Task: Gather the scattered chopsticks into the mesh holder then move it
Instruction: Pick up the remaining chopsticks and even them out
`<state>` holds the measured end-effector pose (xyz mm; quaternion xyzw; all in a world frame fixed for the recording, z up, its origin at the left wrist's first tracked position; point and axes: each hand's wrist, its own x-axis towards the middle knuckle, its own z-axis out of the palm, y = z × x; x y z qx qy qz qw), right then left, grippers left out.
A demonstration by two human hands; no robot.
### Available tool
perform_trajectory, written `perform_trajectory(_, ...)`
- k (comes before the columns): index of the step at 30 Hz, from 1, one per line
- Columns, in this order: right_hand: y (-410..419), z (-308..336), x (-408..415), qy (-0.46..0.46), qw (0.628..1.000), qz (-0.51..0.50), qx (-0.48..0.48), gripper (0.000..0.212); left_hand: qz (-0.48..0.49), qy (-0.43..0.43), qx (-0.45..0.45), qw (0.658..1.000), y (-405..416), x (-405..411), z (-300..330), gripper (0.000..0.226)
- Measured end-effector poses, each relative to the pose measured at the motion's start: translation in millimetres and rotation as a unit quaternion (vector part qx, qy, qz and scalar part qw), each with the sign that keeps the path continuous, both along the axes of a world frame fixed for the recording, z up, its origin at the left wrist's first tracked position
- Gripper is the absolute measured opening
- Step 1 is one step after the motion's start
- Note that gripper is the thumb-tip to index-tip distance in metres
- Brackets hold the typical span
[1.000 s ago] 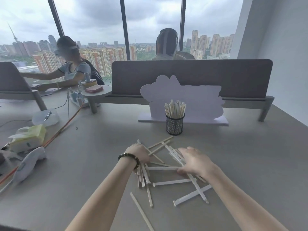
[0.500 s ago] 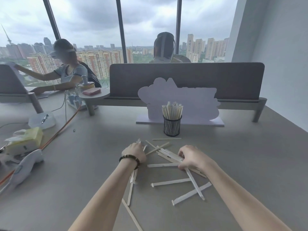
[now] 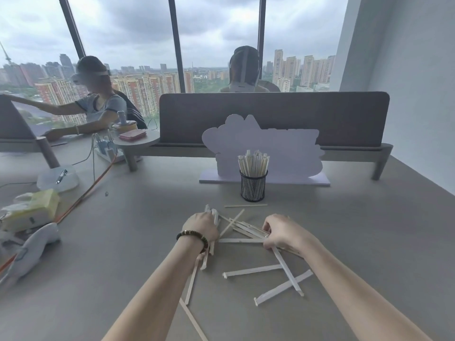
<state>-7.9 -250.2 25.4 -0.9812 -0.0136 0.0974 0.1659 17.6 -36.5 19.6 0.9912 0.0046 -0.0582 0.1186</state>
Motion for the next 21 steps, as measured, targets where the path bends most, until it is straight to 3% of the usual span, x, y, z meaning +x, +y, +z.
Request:
perform_trajectory(3,-0.7,0.2,0.8,0.004,1.0,-0.007,0.007,0.038,-0.008,0.005,-0.004,1.0,-2.2,1.2,2.0,0.031)
perform_trajectory(7,-0.7,-0.4,-0.2,0.012,1.0,-0.018,0.017,0.031,-0.017,0.012,-0.013,1.0,-5.0,-0.2,2.4,0.045)
perform_trajectory(13,0.9,0.2,-1.0,-0.009,1.0,-0.003,0.001,0.027,-0.029,0.002,0.021,0.999,-10.3,-2.8,3.5,0.01)
perform_trajectory(17,0.2,-0.4,-0.3,-0.014,1.0,0.002,0.006,0.035,-0.021,-0.012,0.027,0.999,-12.6,-1.5,1.4,0.026)
perform_trajectory(21,1.5,-1.3,1.5,-0.001,1.0,0.005,0.0,0.03,-0.011,-0.02,0.029,0.999,-13.8,-0.8,-1.5,0.029)
